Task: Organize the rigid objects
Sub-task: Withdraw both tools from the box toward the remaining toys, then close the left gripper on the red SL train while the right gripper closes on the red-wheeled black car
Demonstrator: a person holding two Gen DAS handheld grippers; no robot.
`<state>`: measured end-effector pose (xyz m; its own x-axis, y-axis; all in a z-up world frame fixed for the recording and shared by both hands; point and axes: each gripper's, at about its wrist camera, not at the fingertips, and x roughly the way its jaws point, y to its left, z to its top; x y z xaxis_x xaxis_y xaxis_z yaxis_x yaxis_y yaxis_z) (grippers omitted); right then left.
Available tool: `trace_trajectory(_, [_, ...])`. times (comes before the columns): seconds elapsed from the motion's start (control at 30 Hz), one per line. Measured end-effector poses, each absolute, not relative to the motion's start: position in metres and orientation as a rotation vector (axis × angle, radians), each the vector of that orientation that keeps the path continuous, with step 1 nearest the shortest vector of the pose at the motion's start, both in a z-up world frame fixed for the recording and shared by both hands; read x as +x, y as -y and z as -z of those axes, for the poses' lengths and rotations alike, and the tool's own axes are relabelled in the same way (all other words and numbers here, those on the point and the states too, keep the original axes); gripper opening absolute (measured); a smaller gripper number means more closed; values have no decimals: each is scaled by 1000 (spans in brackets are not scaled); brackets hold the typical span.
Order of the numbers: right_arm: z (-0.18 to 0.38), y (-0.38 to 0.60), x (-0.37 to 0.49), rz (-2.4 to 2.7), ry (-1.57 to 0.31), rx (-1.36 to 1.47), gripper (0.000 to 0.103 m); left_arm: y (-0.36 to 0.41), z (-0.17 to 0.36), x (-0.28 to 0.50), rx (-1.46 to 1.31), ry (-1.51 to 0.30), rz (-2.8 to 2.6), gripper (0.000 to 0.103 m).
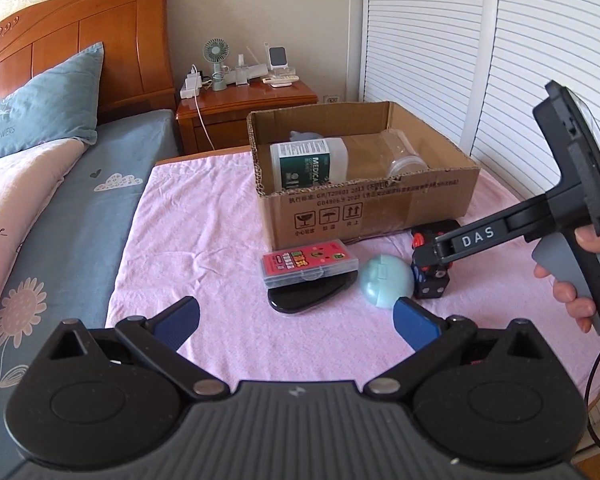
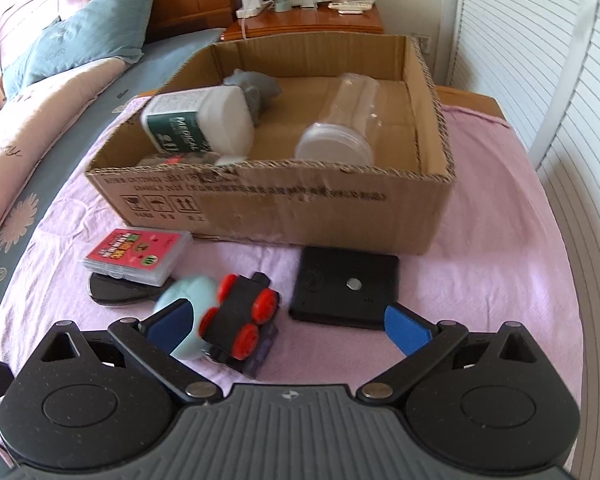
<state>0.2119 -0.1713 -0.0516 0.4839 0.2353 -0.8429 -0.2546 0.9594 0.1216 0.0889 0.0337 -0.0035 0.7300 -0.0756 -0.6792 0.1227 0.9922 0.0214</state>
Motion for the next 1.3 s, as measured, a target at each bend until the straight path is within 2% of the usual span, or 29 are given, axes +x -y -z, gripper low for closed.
trace_trajectory(0.47, [71,233,196,-196,-1043,95,103,-13,8,94,98,-768,149,102])
trace_trajectory(0.9, [86,230,154,-206,-926,-149,103,26,23,93,156,-804,296,102])
trace_trajectory(1.1, [89,242,132,-260,-855,-157,103,52,44,89,235,-841,378,102])
trace_trajectory(1.2, [89,247,125,-264,-839,-156,103,63,53,88,256,-859,413,93])
trace_trajectory(1.27, [90,250,123,-265,-833,-155,103,68,58,90,258,-872,428,79])
trace_trajectory(1.3, [90,251,122,-265,-829,-154,103,70,61,91,254,-883,428,77])
